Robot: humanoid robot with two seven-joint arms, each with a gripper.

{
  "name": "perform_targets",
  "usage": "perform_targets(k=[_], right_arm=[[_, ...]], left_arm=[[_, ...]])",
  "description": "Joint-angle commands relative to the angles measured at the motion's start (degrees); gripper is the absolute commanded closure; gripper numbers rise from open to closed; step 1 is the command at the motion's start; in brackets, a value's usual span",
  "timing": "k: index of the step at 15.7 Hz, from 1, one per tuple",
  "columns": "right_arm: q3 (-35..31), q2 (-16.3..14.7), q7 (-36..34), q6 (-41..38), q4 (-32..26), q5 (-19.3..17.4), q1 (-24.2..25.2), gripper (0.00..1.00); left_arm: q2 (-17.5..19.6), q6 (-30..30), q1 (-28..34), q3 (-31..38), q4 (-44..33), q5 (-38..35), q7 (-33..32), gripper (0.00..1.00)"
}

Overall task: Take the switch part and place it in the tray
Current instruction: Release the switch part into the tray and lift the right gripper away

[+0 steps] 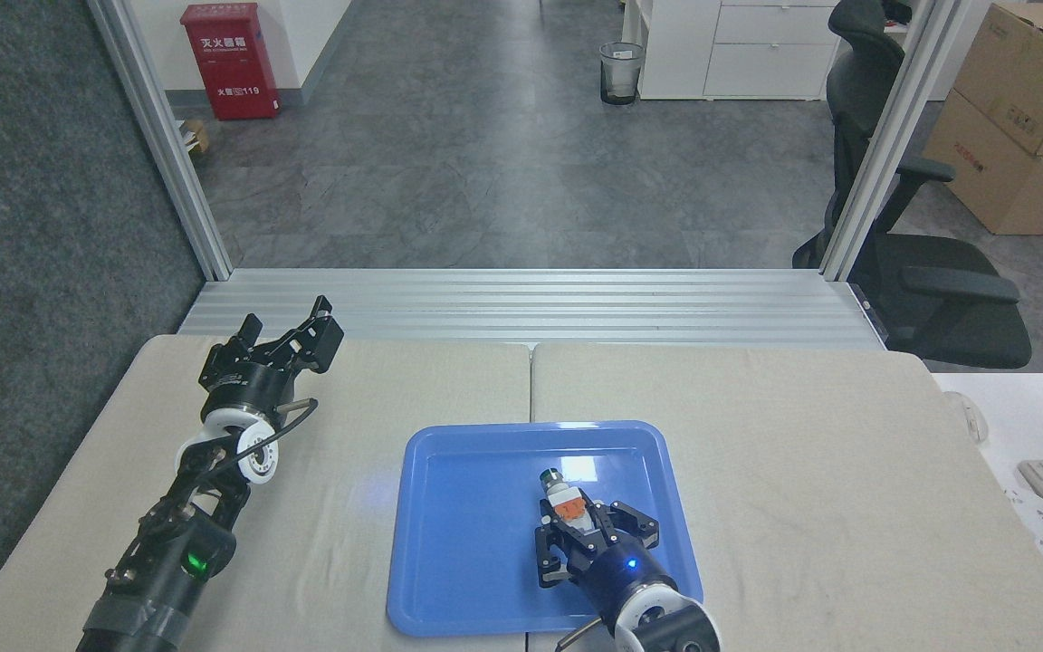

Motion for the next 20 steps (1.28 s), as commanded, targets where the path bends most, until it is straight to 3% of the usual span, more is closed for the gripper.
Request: perform_targets(k=[1, 2, 3, 4, 6, 8, 10, 11, 12, 13, 14, 15, 16, 18, 20], right_arm=[[3.0, 2.2, 0.0, 0.8, 3.6, 1.8, 1.8, 0.91], [2.8, 2.3, 0.0, 1.5, 3.6, 1.9, 1.9, 0.80], [2.2, 2.4, -0.1, 2.0, 3.6, 1.9, 1.9, 0.37], [-0.1, 2.4, -0.3, 1.8, 3.6, 1.9, 1.7, 0.00], [-5.1, 2.9, -0.8, 1.6, 3.5, 0.9, -0.1, 0.00], [-13.1, 3.2, -3.1, 1.6, 3.2, 0.8, -7.1, 0.00], [-21.2, 1.6, -6.9, 1.5, 3.2, 0.9, -12.4, 0.00], [-25.0, -2.4, -7.7, 0.8, 3.2, 0.9, -12.8, 0.00], [-27.4, -8.3, -7.9, -2.0, 3.2, 0.8, -12.7, 0.00], [-28.4, -11.9, -8.5, -5.4, 3.3, 0.0, -12.1, 0.00], [-30.5, -14.2, -9.5, -7.6, 3.3, -3.1, -10.7, 0.00], [-33.2, -15.7, -9.7, -9.2, 3.3, -7.8, -8.4, 0.00], [-34.1, -17.1, -9.8, -10.5, 3.7, -9.9, -7.5, 0.00], [-34.2, -20.0, -10.2, -12.7, 3.8, -10.5, -5.4, 0.00], [-34.3, -20.4, -12.8, -16.7, 4.6, -10.9, -5.0, 0.00]], left_arm=[[0.0, 0.0, 0.0, 0.0, 0.0, 0.0, 0.1, 0.00], [0.0, 0.0, -0.1, 0.0, 0.0, 0.0, 0.1, 0.00], [0.0, 0.0, 0.0, 0.0, 0.0, 0.0, 0.0, 0.00], [0.0, 0.0, 0.0, 0.0, 0.0, 0.0, 0.0, 0.00], [0.0, 0.0, 0.0, 0.0, 0.0, 0.0, 0.0, 0.00], [0.0, 0.0, 0.0, 0.0, 0.0, 0.0, 0.0, 0.00], [0.0, 0.0, 0.0, 0.0, 0.0, 0.0, 0.0, 0.00], [0.0, 0.0, 0.0, 0.0, 0.0, 0.0, 0.0, 0.00], [0.0, 0.0, 0.0, 0.0, 0.0, 0.0, 0.0, 0.00], [0.0, 0.0, -0.1, 0.0, 0.0, 0.0, 0.0, 0.00], [0.0, 0.0, 0.0, 0.0, 0.0, 0.0, 0.0, 0.00], [0.0, 0.0, 0.0, 0.0, 0.0, 0.0, 0.0, 0.00], [0.0, 0.0, 0.0, 0.0, 0.0, 0.0, 0.0, 0.00], [0.0, 0.0, 0.0, 0.0, 0.0, 0.0, 0.0, 0.00], [0.0, 0.0, 0.0, 0.0, 0.0, 0.0, 0.0, 0.00]])
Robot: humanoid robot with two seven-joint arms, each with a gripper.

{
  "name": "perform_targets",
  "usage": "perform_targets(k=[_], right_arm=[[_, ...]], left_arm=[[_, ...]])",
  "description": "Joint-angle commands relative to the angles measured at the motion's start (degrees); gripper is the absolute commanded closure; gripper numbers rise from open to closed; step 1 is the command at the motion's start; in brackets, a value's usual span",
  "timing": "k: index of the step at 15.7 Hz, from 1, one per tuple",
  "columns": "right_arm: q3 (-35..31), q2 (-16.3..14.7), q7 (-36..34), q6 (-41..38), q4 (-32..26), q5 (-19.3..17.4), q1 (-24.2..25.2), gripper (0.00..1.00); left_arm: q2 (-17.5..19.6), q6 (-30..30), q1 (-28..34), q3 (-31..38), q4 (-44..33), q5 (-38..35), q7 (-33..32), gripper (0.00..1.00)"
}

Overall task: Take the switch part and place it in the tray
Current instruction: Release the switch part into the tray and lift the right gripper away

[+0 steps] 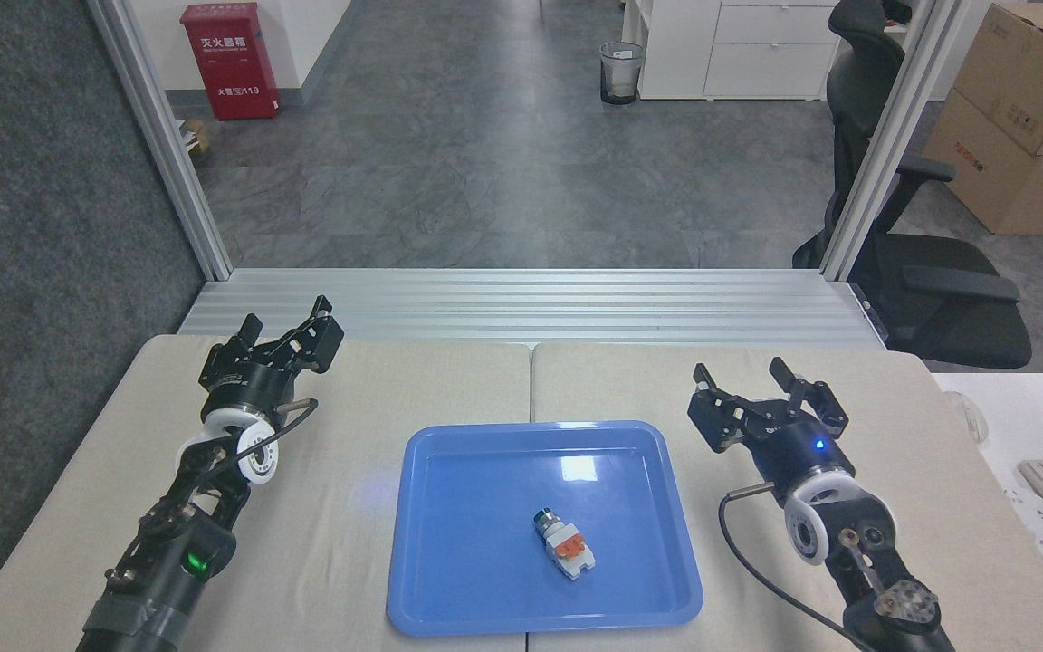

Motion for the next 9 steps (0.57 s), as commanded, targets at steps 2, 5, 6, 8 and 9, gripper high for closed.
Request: perform_targets(k=[2, 5, 6, 8, 9], right_arm=[[-10.8, -10.5, -3.2, -5.4, 3.8, -3.6, 1.9, 0.00], [-10.7, -10.6, -3.3, -5.2, 4.1, -3.2, 1.8, 0.00], [-10.7, -11.5, -3.8, -5.6, 4.0, -2.8, 1.9, 0.00], [-10.8, -13.2, -7.1, -6.3, 3.6, -2.9, 1.9, 0.00], [-10.9, -13.3, -8.2, -6.3, 3.4, -2.9, 1.9, 0.00]], left_arm=[[0.0, 0.0, 0.0, 0.0, 0.0, 0.0, 0.1, 0.00], [0.0, 0.0, -0.1, 0.0, 0.0, 0.0, 0.0, 0.00], [0.0, 0.0, -0.1, 0.0, 0.0, 0.0, 0.1, 0.00], [0.0, 0.0, 0.0, 0.0, 0.0, 0.0, 0.1, 0.00], [0.0, 0.0, 0.0, 0.0, 0.0, 0.0, 0.0, 0.00]])
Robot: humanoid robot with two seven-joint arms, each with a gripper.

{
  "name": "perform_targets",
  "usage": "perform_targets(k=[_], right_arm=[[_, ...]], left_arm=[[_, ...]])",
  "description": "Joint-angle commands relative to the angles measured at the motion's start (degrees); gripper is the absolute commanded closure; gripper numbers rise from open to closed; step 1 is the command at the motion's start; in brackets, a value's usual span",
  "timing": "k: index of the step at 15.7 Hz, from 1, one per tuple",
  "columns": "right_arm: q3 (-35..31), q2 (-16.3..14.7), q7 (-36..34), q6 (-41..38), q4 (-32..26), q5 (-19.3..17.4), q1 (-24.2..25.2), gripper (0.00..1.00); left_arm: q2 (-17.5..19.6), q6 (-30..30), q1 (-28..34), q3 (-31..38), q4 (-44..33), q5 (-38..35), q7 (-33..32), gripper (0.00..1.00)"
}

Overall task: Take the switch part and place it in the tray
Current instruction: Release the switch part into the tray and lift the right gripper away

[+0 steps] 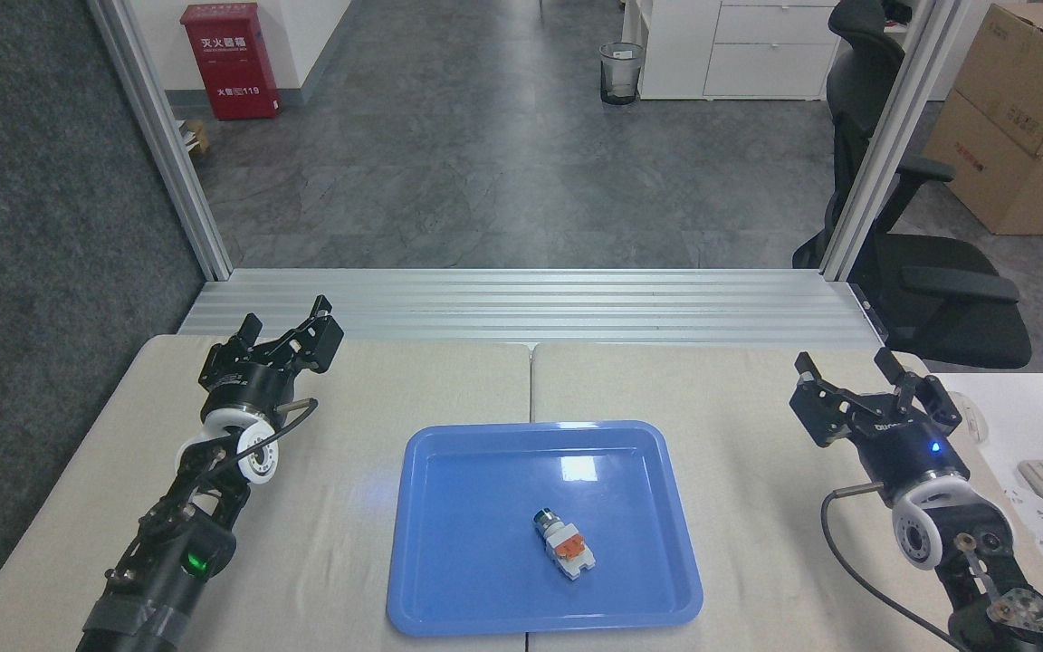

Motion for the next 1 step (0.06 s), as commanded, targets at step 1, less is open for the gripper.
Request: perform_targets(k=[1], right_arm=[[-3.7, -5.9, -2.7, -0.1, 1.1, -0.1, -0.1, 0.00]], left_arm=[[0.0, 0.0, -0.1, 0.0, 0.0, 0.0, 0.0, 0.00]])
